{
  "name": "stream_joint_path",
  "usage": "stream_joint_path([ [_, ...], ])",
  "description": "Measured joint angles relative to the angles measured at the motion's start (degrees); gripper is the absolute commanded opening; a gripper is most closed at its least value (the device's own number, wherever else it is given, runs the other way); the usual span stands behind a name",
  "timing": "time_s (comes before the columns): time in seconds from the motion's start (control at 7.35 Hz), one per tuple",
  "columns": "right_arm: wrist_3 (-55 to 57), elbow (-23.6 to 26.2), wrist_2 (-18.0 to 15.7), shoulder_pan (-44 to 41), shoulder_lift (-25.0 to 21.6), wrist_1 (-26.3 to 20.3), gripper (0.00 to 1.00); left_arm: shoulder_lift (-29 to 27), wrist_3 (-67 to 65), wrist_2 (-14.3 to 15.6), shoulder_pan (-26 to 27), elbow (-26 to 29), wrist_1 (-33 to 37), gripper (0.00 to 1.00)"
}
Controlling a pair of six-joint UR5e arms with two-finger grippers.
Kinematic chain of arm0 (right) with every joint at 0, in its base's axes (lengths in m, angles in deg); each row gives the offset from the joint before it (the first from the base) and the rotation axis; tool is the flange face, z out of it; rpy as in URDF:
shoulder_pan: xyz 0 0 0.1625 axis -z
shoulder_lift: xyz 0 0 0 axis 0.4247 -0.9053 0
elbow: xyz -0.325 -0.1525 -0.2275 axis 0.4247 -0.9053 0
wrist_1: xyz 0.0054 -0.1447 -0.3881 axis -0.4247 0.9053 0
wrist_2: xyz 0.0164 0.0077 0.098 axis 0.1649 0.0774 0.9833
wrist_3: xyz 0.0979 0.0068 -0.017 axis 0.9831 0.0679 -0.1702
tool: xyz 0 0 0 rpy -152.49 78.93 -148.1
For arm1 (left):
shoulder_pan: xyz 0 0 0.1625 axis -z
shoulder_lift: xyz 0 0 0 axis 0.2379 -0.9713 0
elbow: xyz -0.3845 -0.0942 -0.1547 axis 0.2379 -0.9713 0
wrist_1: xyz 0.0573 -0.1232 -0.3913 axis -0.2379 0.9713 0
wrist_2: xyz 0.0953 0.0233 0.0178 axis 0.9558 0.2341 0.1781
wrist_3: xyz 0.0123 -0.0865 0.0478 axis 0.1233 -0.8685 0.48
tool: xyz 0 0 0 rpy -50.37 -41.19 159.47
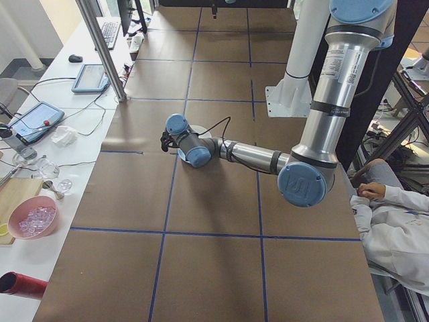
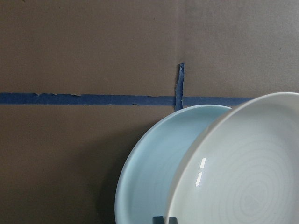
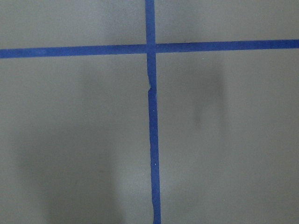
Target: Stack plate in center
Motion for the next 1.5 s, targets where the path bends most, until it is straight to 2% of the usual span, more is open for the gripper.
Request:
stream_joint_path([
  [1.09, 0.0, 0.0, 0.0, -0.03, 0.0, 0.0, 1.0, 0.49, 0.25, 0.0, 0.25, 1.06, 0.0, 0.0],
  [1.22, 0.0, 0.01, 0.0, -0.02, 0.0, 0.0, 1.0, 0.53, 0.2, -0.04, 0.13, 1.08, 0.0, 0.07],
  [1.36, 0.0, 0.03, 0.0, 0.0, 0.0, 0.0, 1.0, 0.5, 0.15, -0.04, -0.03, 1.08, 0.0, 0.53],
  [1.5, 0.0, 0.04, 0.0, 0.0, 0.0, 0.0, 1.0, 0.48, 0.14, -0.01, -0.16, 1.08, 0.0, 0.84],
])
